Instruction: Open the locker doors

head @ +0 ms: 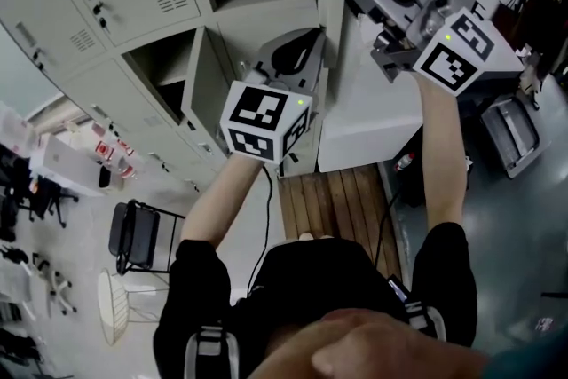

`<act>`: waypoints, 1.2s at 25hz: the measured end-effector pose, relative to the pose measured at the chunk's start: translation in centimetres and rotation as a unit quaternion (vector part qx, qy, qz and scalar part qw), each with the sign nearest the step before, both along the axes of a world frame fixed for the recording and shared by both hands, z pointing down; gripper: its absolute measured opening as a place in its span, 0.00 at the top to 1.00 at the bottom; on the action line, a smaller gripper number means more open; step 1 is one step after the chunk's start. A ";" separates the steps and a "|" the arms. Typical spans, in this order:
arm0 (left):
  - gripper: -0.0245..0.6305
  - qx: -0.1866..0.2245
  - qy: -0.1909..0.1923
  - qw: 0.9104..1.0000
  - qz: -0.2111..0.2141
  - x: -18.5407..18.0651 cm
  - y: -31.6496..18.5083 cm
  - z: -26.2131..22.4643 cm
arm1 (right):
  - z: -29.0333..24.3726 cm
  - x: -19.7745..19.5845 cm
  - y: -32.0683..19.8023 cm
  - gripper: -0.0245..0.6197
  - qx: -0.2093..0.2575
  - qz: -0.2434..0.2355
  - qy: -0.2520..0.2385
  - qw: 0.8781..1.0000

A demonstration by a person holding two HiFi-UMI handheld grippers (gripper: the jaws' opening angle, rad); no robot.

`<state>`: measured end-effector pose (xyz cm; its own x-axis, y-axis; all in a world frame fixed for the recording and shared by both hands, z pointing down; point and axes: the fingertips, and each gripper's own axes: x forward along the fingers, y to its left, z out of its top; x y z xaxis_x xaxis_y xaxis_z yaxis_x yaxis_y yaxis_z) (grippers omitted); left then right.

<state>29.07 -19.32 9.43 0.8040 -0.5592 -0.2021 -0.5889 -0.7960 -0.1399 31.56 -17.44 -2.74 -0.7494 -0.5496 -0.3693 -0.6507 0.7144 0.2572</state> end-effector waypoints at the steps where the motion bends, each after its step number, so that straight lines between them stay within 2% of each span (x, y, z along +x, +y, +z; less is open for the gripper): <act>1: 0.95 -0.003 0.000 1.000 0.007 0.4 0.1 0.2 | 0.2 0.3 0.0 0.73 0.001 0.009 0.002 1.000; 5: 0.95 -0.014 -0.003 1.000 0.025 1.5 0.4 1.1 | 1.3 1.3 0.6 0.76 0.009 0.051 0.017 0.998; 7: 0.95 -0.023 0.001 0.999 0.031 1.8 0.4 1.7 | 2.2 1.7 1.3 0.76 0.003 0.052 0.016 0.999; 14: 0.95 -0.064 0.006 0.998 0.025 1.4 -0.2 5.7 | 7.3 3.4 2.9 0.80 -0.052 0.022 -0.055 0.997; 19: 0.95 -0.088 0.011 0.996 -0.004 0.5 -0.8 9.5 | 12.5 4.0 2.0 0.85 -0.079 0.053 -0.091 0.991; 26: 0.95 -0.118 -0.009 0.991 -0.061 -1.9 -1.2 15.8 | 21.6 2.5 0.9 0.88 -0.146 0.107 -0.054 0.982; 30: 0.95 -0.164 0.000 0.984 -0.063 -3.1 -1.2 19.7 | 26.3 1.3 0.0 0.89 -0.163 0.137 -0.006 0.977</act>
<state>26.00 -20.47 29.13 0.7244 -0.6894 0.0067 -0.6855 -0.7192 0.1129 32.91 -17.40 23.52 -0.5537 -0.8194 -0.1487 -0.8311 0.5550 0.0359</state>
